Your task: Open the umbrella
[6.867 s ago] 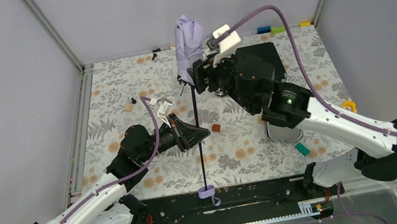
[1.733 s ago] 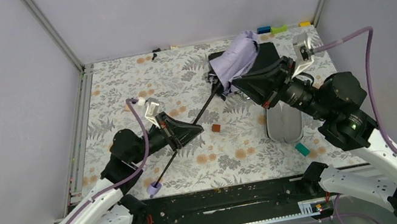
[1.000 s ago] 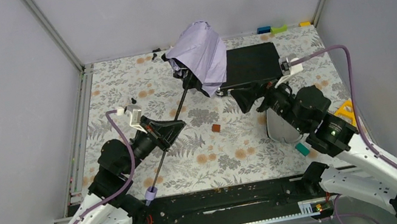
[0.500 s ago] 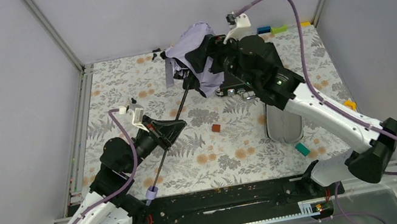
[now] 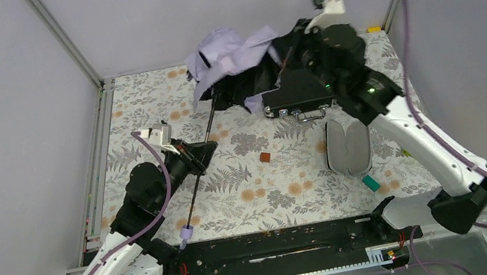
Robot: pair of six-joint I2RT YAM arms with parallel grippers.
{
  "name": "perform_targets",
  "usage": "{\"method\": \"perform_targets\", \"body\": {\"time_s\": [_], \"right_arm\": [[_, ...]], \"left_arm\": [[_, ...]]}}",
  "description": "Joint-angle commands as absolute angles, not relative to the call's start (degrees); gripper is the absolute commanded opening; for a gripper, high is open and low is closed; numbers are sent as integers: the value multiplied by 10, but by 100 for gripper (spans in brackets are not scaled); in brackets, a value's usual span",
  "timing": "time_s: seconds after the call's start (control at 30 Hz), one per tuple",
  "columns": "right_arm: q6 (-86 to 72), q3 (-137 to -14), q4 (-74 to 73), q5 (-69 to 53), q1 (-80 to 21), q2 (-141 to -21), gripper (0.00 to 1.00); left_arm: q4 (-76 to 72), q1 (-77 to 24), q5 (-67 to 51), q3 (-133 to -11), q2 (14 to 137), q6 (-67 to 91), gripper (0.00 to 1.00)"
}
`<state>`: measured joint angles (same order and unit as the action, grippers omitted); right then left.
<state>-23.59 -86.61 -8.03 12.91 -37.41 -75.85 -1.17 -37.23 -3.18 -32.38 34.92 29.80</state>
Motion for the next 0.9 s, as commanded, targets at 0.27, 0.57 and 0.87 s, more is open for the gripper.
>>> {"method": "perform_targets", "body": {"time_s": [0.27,0.57,0.87], "right_arm": [[-161,-756,-9,201,-278,-513,78],[-264,-790,-52,19,-287,-625,92],[-230,-998,-146,148,-425,-863,97]], "left_arm": [[-22,-334,55,-363,334,294,0],[-39,-334,23,-358,345,305,0],[-48,-334,6,-353,354,313,0]]}}
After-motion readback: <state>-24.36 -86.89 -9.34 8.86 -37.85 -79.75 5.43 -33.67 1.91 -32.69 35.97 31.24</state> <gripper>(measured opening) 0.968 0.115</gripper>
